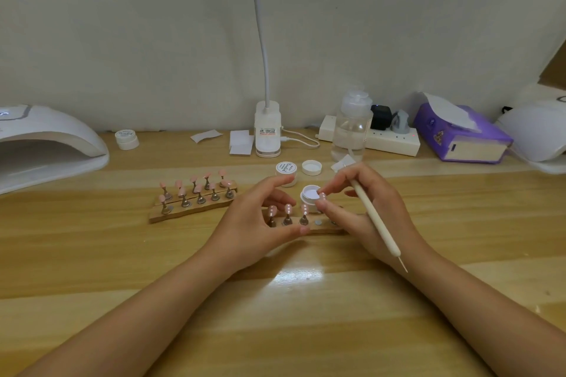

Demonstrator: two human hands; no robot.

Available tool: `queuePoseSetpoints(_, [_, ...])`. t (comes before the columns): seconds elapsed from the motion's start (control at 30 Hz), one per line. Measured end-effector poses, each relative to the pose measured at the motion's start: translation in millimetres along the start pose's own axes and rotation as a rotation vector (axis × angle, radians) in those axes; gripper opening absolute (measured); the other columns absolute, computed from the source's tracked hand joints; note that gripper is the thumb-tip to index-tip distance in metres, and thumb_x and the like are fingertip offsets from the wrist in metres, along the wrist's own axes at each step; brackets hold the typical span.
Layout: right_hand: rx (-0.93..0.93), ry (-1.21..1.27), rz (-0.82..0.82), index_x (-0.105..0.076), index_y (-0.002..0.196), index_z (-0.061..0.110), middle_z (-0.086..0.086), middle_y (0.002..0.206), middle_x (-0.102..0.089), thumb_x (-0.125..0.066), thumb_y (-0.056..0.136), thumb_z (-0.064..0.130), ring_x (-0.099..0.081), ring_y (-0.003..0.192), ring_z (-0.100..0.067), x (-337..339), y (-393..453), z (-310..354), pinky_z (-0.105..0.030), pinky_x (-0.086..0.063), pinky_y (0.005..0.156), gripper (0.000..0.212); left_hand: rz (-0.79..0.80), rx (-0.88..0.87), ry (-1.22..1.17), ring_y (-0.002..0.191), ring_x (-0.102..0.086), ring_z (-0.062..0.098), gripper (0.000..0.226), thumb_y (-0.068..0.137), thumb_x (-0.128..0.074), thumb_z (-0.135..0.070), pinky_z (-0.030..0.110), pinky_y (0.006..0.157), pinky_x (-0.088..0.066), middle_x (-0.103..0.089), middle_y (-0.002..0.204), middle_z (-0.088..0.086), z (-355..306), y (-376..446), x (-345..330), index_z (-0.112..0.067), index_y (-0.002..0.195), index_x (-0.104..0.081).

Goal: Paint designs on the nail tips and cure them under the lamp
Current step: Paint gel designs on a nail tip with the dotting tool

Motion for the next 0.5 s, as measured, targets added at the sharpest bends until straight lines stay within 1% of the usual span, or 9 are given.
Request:
queuePoseSetpoints(0.13, [0.006, -0.024, 0.035, -0.06, 0.08, 0.015, 0.01, 0.079, -0.064, -0.078, 0.07, 0.009, -0.059, 0.081, 0.003, -0.9, -1.3, -2.0, -0.011, -0.045, 0.074, 0.022, 0.015, 0.006, 0.029, 0.085, -0.056, -0.003, 0.067, 0.065, -0.081, -0.022, 0.001, 0.07, -0.039, -0.065, 0.088, -0.011, 3.6, 0.7, -0.4, -0.045, 0.116, -0.044])
queuePoseSetpoints(0.27, [0.009, -0.059, 0.06, -0.061, 0.08, 0.014, 0.014, 0.074, -0.058, -0.078, 0.07, 0.01, -0.056, 0.076, 0.004, -2.0, -2.0, -2.0, -0.01, -0.043, 0.066, 0.02, 0.017, 0.004, 0.041, 0.086, -0.056, -0.004, 0.064, 0.065, -0.081, -0.021, 0.0, 0.071, -0.038, -0.066, 0.086, -0.011, 5.1, 0.9, 0.0, -0.051, 0.108, -0.043])
queuePoseSetpoints(0.37, [0.008, -0.073, 0.076, -0.061, 0.079, 0.015, 0.013, 0.075, -0.058, -0.078, 0.07, 0.01, -0.056, 0.078, 0.003, -2.6, -2.5, -1.5, -0.011, -0.043, 0.066, 0.02, 0.016, -0.001, 0.046, 0.085, -0.056, -0.004, 0.064, 0.065, -0.081, -0.02, -0.001, 0.071, -0.037, -0.066, 0.084, -0.011, 4.7, 0.7, 0.0, -0.049, 0.108, -0.043])
queuePoseSetpoints(0.5, [0.013, -0.081, 0.107, -0.061, 0.081, 0.013, 0.012, 0.076, -0.059, -0.078, 0.069, 0.007, -0.054, 0.077, 0.008, -3.9, -3.3, -1.8, -0.005, -0.038, 0.069, 0.022, 0.016, -0.01, 0.051, 0.085, -0.055, -0.006, 0.063, 0.065, -0.081, -0.019, -0.001, 0.071, -0.036, -0.066, 0.084, -0.013, 3.9, 0.8, -0.1, -0.049, 0.107, -0.043])
Point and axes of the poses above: each hand's wrist, its own y-axis towards the middle knuckle, its own x-axis out of the back of the hand, z = x × y, the point moved 5 cm from there along y, towards the middle knuckle
